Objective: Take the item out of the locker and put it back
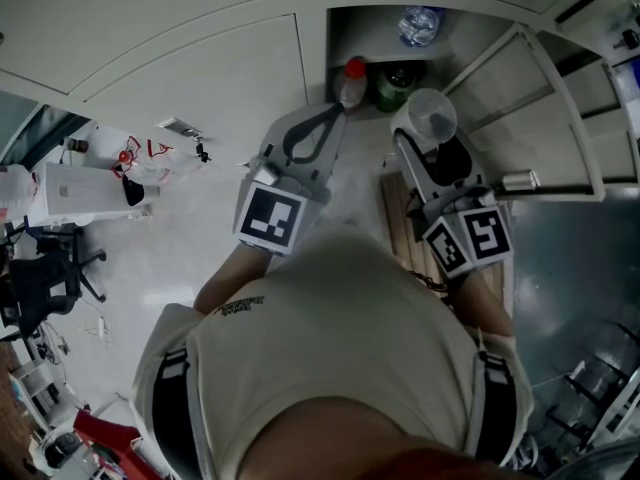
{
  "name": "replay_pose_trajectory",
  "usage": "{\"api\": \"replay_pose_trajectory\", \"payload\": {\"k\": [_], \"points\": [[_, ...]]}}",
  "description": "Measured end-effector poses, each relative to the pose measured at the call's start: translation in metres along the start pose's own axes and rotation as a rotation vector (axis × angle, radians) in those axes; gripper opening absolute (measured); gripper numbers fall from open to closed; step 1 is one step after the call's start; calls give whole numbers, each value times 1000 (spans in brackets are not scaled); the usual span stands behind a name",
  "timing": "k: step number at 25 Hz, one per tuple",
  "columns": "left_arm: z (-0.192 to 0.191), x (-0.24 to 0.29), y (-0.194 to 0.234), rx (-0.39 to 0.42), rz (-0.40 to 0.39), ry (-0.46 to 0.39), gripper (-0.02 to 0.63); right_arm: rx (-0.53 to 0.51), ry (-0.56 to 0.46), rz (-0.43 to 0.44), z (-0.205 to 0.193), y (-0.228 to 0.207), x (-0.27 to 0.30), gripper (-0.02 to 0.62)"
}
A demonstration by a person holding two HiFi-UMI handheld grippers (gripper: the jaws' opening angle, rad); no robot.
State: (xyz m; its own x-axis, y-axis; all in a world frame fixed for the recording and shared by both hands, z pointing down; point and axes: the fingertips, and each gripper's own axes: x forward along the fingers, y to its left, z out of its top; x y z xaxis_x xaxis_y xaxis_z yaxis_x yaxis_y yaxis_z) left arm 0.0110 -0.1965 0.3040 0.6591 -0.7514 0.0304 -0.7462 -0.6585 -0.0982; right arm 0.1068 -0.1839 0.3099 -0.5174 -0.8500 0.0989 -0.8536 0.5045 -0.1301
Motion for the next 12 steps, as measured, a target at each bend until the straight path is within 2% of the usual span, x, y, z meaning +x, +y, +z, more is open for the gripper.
{"api": "replay_pose_trajectory", "payload": {"k": [12], "points": [[2, -5, -1, -17, 3, -24, 12, -4, -8, 28, 3, 11, -5, 258]]}}
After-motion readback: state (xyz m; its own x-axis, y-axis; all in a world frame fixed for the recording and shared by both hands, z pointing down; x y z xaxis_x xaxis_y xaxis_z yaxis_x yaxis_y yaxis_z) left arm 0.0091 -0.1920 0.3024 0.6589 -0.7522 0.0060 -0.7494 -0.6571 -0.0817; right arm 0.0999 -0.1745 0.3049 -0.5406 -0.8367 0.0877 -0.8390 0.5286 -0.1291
